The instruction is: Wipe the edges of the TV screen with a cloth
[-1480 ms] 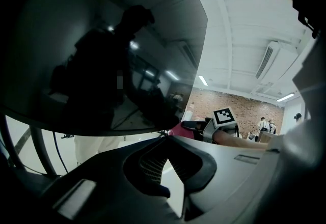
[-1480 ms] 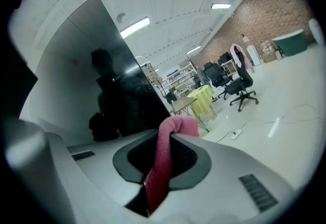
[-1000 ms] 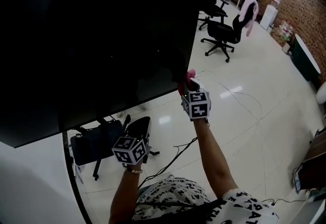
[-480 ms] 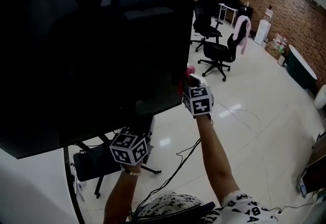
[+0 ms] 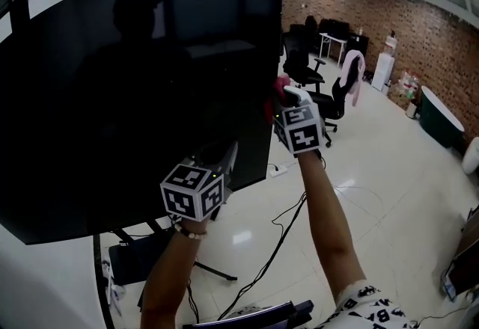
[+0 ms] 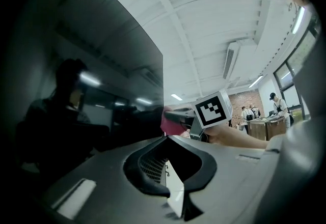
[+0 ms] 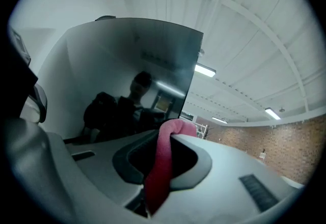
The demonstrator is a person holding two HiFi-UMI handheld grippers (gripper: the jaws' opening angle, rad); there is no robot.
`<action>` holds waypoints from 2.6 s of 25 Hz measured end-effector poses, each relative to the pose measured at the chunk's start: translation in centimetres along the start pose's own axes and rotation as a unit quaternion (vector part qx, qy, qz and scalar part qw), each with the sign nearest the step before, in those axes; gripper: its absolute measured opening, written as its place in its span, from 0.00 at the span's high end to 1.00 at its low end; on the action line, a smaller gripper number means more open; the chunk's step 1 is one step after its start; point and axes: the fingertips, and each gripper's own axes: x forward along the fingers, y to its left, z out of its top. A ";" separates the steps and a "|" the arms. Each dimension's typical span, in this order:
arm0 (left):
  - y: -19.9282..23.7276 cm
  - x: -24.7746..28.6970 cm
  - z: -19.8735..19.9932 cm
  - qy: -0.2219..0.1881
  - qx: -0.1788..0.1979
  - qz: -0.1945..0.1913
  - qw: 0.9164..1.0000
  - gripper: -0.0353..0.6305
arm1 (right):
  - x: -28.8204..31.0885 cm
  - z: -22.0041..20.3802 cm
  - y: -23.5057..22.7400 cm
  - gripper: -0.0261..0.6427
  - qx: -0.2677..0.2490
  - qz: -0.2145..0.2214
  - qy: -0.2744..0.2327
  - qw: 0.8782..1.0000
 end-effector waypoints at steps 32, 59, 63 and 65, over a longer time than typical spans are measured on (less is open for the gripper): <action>2.9 -2.1 17.4 -0.055 0.063 -0.001 0.996 0.96 | 1.8 30.0 -9.0 0.87 -0.110 -0.028 -0.144 0.983; 14.9 -24.8 22.7 -0.075 0.092 0.103 0.988 0.96 | -0.8 41.9 25.1 0.87 -0.257 0.128 -0.144 0.947; 17.0 -29.8 23.5 -0.074 0.105 0.119 0.984 0.96 | -0.9 43.8 30.8 0.87 -0.261 0.147 -0.133 0.945; 18.0 -32.2 23.7 -0.071 0.112 0.126 0.983 0.96 | -0.8 44.7 33.1 0.87 -0.276 0.142 -0.126 0.942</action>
